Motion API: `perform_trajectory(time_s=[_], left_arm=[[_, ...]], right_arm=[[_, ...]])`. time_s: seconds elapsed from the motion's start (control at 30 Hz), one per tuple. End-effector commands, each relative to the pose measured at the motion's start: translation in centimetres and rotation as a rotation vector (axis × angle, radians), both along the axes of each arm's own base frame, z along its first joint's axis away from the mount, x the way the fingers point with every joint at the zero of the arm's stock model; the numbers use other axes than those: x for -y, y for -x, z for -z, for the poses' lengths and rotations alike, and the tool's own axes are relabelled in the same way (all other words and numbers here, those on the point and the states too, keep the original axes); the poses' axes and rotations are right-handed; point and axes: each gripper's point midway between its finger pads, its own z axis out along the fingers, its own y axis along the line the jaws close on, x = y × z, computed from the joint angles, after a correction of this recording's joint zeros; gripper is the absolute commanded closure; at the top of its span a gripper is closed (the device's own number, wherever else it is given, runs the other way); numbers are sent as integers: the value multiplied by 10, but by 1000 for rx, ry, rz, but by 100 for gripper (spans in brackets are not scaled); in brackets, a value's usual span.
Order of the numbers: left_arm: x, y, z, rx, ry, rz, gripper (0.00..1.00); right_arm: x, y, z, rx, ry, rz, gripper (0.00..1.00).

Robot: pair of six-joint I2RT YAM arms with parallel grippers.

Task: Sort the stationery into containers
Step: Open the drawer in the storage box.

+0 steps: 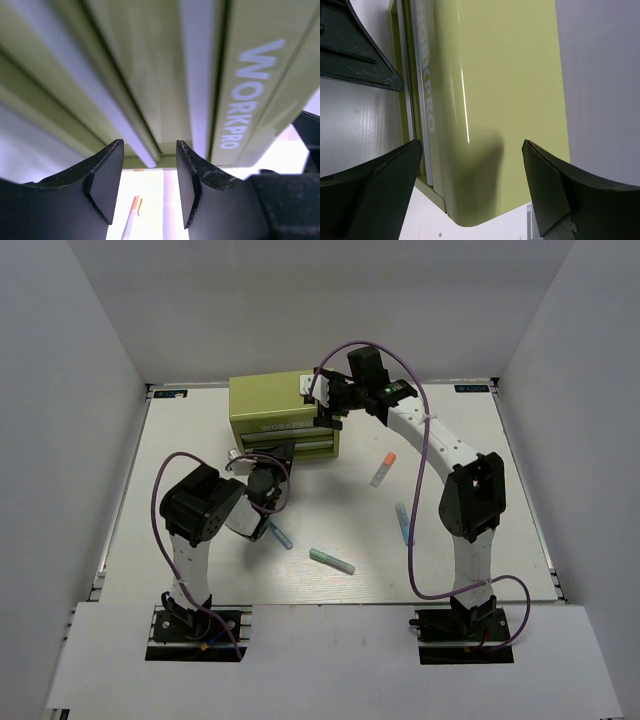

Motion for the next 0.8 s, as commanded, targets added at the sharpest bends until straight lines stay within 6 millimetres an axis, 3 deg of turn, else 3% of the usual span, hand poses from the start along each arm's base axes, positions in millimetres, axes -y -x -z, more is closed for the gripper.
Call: perform_trajectory(time_s=[0.0, 0.3, 0.77], left_arm=[[-5, 19, -142, 484, 190, 40, 43], [-10, 20, -147, 494, 171, 11, 42], [-21, 22, -159, 520, 159, -26, 42]], right_arm=[[-2, -7, -13, 42, -7, 6, 14], [4, -14, -3, 38, 21, 42, 17], [5, -15, -3, 36, 21, 55, 17]])
